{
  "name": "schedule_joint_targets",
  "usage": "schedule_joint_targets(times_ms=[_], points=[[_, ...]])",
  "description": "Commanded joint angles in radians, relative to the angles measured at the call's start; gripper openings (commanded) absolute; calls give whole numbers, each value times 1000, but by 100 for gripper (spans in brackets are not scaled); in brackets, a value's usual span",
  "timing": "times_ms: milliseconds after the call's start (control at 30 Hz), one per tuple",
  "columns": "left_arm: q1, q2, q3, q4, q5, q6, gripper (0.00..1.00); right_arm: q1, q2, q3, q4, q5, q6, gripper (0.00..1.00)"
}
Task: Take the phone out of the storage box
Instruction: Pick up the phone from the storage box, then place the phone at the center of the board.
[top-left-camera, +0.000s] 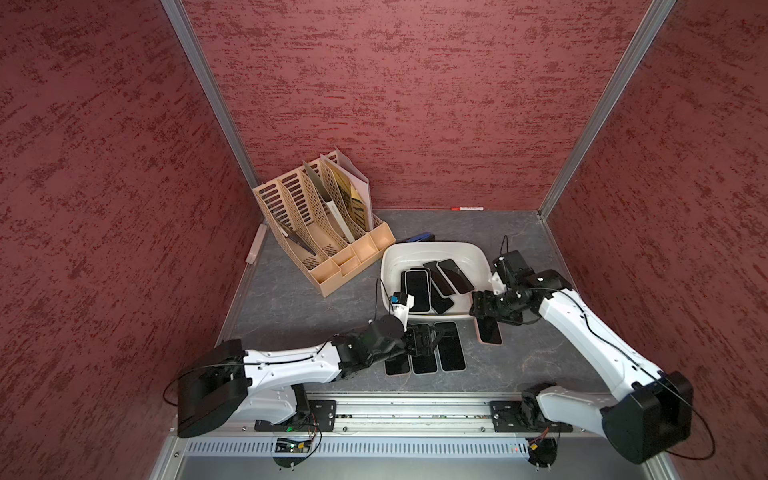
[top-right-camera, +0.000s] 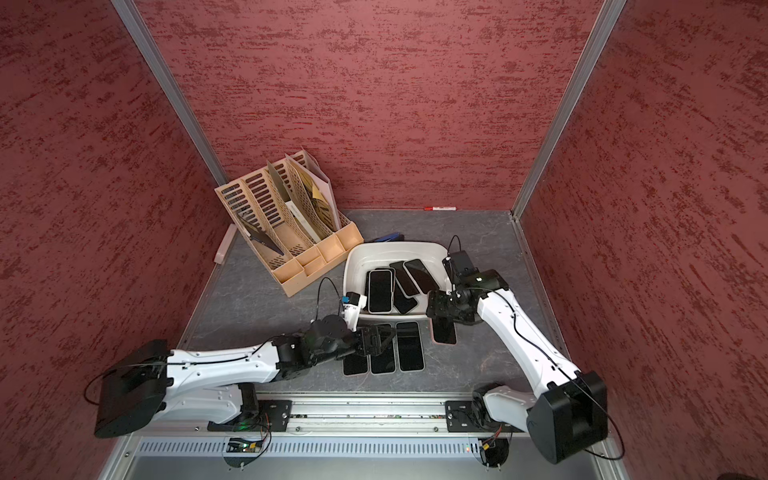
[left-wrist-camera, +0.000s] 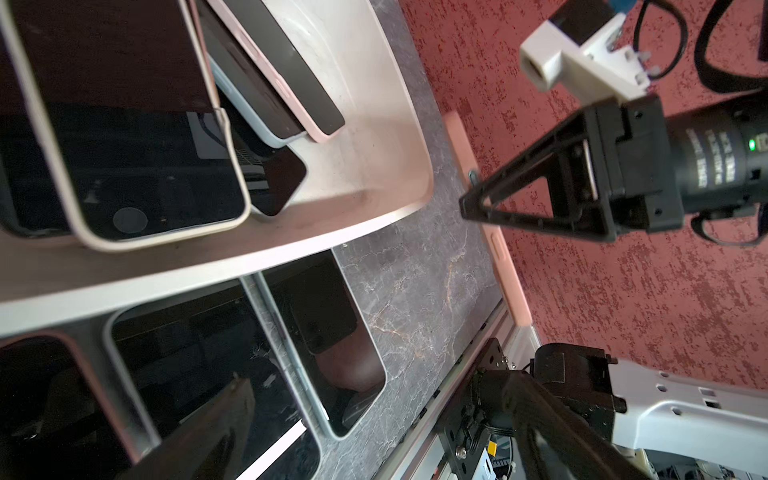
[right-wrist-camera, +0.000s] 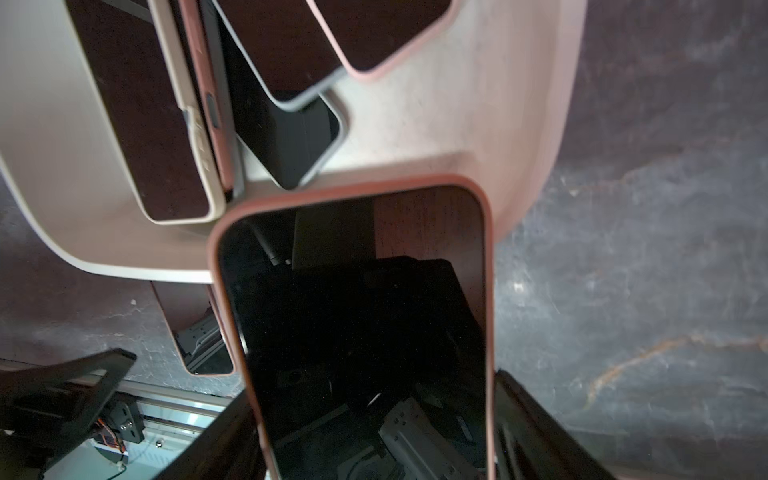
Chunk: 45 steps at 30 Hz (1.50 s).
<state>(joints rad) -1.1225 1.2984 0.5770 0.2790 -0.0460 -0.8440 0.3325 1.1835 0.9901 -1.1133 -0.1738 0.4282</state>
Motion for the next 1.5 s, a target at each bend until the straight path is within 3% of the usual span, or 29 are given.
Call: schedule_joint_targets(times_ms=[0, 133, 267, 800, 1167, 1467], points=[[6, 77, 85, 104, 85, 56, 100, 7, -46, -65, -26, 24, 27, 57], [3, 135, 128, 143, 93, 58, 100, 39, -44, -63, -23, 37, 55, 57], [1, 109, 110, 138, 56, 48, 100, 49, -19, -83, -20, 37, 58, 57], [-12, -219, -51, -75, -157, 17, 100, 68, 187, -89, 41, 56, 63, 58], [-13, -268, -93, -87, -196, 0, 100, 83, 155, -80, -26, 97, 81, 58], [-13, -295, -106, -110, -196, -7, 100, 91, 306, -35, 35, 107, 52, 60]])
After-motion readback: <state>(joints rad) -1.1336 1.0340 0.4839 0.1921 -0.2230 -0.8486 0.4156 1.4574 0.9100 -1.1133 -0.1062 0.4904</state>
